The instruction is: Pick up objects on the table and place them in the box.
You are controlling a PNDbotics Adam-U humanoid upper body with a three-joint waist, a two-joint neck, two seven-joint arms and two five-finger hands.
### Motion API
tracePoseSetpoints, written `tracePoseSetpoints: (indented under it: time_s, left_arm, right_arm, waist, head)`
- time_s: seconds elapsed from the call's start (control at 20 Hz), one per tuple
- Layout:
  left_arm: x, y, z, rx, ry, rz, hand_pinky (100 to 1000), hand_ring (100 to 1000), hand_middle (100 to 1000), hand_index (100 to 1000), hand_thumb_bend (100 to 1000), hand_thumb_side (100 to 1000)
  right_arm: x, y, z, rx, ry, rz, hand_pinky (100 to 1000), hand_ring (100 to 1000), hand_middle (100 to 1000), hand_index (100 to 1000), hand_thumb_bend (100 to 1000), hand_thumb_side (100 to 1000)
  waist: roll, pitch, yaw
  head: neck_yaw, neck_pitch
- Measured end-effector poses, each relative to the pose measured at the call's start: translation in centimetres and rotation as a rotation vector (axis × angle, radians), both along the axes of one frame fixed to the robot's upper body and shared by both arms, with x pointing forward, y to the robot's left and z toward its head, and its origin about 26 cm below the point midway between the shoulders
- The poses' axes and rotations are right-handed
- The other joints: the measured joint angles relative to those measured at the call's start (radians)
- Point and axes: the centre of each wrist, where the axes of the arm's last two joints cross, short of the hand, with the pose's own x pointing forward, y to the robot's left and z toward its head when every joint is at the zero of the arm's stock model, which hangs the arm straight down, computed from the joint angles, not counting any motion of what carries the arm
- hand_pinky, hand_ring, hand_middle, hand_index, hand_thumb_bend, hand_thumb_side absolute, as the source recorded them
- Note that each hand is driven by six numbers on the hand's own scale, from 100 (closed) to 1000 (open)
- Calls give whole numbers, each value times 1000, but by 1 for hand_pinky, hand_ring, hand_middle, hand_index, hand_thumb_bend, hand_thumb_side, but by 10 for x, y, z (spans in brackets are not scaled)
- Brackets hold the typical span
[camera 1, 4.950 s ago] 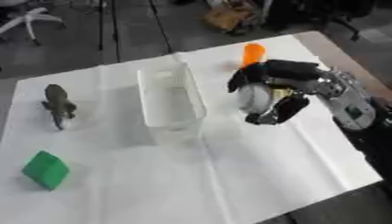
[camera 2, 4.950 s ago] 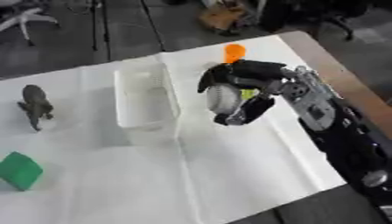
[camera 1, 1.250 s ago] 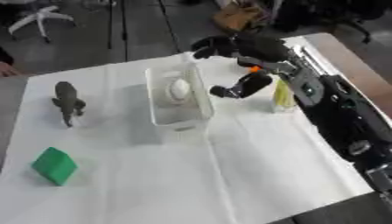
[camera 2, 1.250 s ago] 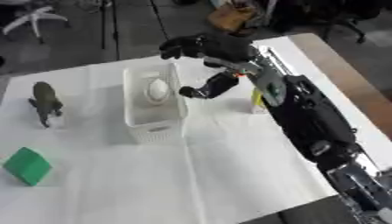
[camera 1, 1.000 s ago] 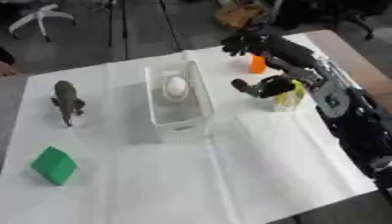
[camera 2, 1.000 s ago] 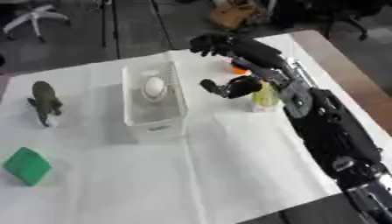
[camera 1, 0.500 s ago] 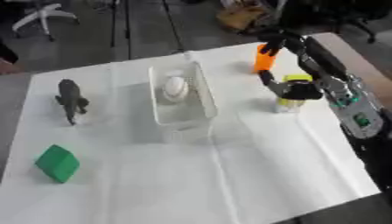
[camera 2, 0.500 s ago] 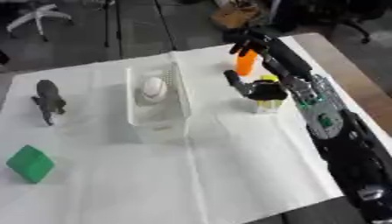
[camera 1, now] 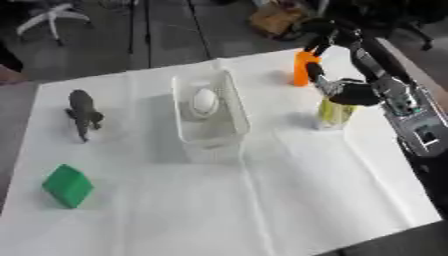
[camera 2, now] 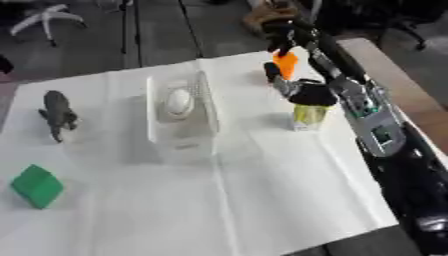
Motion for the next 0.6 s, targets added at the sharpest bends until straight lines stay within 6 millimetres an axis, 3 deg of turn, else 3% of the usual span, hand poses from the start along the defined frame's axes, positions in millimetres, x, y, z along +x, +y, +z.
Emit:
tracePoseSetpoints:
  time_s: [0.6]
  left_arm:
    - [0,0,0,0,0,0,616,675,629,744,314,1000]
  right_arm:
    - [-2,0,6,11,21,21,571,672,874,925,217,467]
  waist:
    - [4,-1,-7]
  head:
    - [4,0]
